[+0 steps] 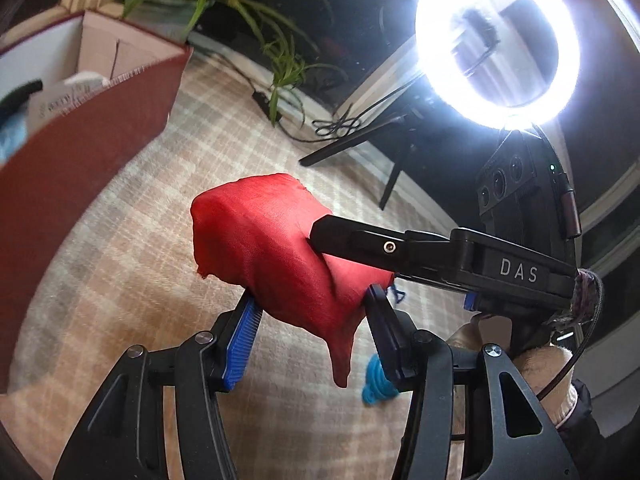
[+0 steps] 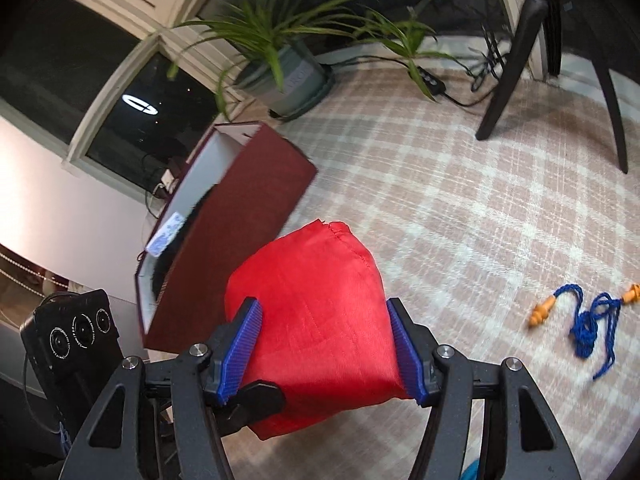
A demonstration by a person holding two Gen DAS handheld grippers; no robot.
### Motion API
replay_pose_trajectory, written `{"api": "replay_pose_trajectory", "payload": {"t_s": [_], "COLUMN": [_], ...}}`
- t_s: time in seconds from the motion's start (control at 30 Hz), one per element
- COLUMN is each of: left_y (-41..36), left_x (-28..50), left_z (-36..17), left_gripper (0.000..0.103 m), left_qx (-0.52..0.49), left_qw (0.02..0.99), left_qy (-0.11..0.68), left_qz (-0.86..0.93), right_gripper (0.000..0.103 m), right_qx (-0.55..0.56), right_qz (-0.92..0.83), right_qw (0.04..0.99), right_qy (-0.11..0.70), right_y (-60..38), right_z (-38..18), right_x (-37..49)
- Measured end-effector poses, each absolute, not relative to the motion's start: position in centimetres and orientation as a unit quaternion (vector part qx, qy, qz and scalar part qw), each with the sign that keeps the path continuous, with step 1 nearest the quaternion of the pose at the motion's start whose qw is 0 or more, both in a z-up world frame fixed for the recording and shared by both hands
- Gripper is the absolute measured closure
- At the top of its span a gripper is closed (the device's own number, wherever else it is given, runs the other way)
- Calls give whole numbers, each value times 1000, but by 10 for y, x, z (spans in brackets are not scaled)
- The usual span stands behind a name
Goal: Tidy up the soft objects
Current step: 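Lift the red pillow with both tools and carry it over the box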
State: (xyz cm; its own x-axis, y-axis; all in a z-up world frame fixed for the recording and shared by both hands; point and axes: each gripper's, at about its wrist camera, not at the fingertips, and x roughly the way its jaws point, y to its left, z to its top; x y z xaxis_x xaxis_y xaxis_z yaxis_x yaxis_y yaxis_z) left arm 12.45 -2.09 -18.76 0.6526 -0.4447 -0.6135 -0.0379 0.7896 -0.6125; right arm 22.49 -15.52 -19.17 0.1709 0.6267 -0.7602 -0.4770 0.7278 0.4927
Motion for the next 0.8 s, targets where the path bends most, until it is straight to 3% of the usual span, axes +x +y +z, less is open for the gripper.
{"api": "replay_pose_trajectory", "payload": {"t_s": [0.8], "left_y": [77], "left_x": [56], "left_z": [-130], "left_gripper": [52], "left_qx": [-279], "left_qw": [888], "left_qy": [350], "left_qz": [-107], "right_gripper": [44], "right_qx": [44], "right_qz": [408], "right_qw": [778], "right_qy": [475], "right_y": [-46], "right_z": [-130], "right_x": [152]}}
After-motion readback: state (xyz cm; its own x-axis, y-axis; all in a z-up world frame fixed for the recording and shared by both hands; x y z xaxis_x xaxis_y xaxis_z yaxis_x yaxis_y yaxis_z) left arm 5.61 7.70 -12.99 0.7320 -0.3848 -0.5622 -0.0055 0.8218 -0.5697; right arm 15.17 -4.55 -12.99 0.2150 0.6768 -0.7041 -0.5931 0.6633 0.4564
